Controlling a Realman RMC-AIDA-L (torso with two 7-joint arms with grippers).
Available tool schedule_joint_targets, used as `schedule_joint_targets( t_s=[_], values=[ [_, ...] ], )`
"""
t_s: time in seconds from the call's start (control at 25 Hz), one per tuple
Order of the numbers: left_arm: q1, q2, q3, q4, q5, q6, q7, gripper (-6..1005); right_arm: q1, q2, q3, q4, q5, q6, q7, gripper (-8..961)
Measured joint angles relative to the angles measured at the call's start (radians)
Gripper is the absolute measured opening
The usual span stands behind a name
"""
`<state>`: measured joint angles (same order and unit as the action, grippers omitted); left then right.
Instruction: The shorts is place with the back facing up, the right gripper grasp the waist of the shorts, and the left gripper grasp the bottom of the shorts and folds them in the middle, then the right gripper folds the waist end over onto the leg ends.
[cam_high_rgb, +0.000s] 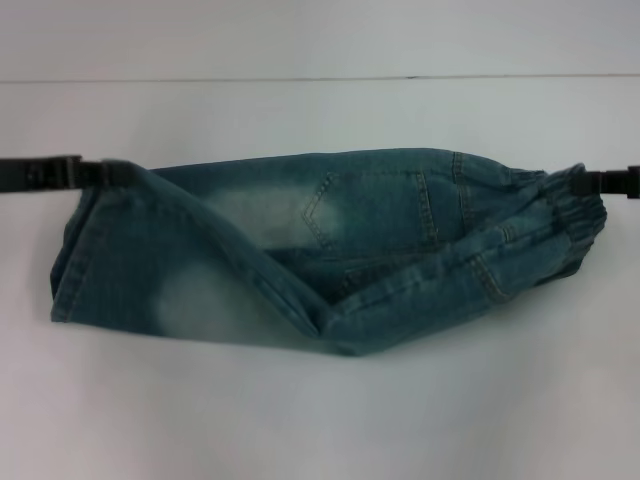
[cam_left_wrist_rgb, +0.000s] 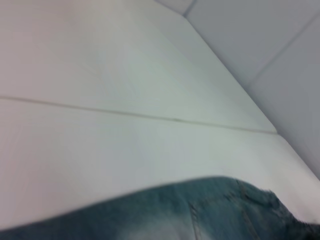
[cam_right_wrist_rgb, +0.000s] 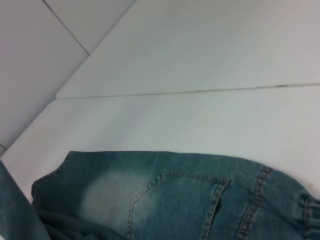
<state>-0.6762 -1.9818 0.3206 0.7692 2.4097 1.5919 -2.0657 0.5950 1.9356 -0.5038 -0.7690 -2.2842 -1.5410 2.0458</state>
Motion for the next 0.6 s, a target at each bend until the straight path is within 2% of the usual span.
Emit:
schedule_joint_targets(
  t_s=[0.32, 0.6],
  values=[
    [0.016, 0.015, -0.002, 0.002, -0.062, -0.102, -0.035, 43, 0.028, 0.000, -0.015, -0.045, 0.000, 0.021, 0.028, 125],
    [0.015, 0.005, 0.004, -0.002, -0.086, -0.191, -0.051, 56, 0.032, -0.006, -0.022, -0.054, -0.002, 0.083, 0.035, 134]
  ],
)
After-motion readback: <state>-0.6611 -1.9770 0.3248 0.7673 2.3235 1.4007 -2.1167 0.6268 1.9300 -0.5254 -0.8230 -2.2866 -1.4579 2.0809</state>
